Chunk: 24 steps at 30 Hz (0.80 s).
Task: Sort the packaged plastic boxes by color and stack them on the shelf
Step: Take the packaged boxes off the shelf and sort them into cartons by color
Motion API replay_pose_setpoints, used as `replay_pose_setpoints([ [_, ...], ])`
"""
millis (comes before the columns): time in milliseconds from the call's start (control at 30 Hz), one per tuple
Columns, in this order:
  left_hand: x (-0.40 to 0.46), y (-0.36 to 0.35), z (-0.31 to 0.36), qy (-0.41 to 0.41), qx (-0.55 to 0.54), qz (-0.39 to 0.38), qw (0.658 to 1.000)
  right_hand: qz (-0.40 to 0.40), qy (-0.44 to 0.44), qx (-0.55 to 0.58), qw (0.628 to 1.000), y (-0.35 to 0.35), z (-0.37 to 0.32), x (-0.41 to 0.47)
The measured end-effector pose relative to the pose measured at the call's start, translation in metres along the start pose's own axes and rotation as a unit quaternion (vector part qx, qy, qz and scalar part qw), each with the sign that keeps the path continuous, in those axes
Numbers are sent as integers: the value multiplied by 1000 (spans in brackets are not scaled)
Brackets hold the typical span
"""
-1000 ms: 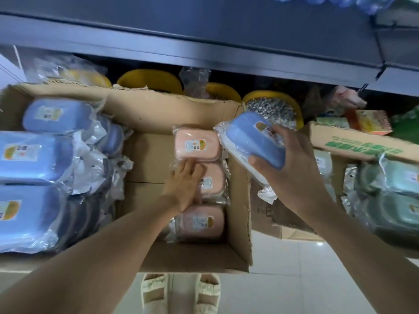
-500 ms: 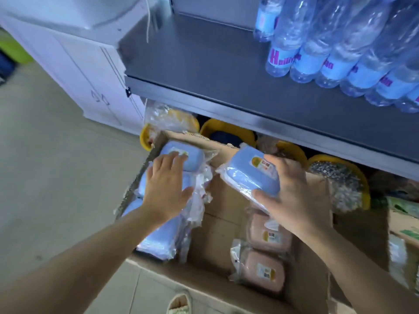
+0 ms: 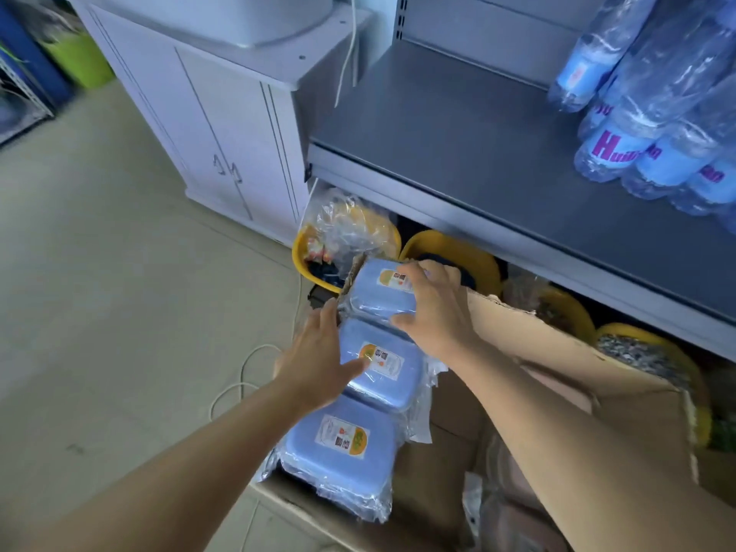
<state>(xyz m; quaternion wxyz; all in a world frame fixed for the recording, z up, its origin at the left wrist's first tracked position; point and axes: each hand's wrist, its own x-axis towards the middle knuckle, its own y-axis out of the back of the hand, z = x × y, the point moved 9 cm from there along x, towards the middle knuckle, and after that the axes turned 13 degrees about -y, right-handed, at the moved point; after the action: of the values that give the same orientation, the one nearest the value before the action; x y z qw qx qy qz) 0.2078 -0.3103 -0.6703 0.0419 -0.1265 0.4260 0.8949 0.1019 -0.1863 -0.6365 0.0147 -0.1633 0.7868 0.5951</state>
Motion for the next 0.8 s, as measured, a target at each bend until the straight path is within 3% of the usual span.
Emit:
replay_pose_setpoints([
  [133,-2,-3,-6,17,14,-8,1000,7,-3,21,1000,-3,-6,-11],
  [367,-1,-3,-9,21,16,-7,1000,7,38,-85,996,-11,-12,-24],
  [567,-2,1,-5,35,22,-29,999,-71,37,-102,992,-13,-6,-26],
  [800,-10,64,63,-19,86,-4,996,-65,-8,-12,998,90,9,-59],
])
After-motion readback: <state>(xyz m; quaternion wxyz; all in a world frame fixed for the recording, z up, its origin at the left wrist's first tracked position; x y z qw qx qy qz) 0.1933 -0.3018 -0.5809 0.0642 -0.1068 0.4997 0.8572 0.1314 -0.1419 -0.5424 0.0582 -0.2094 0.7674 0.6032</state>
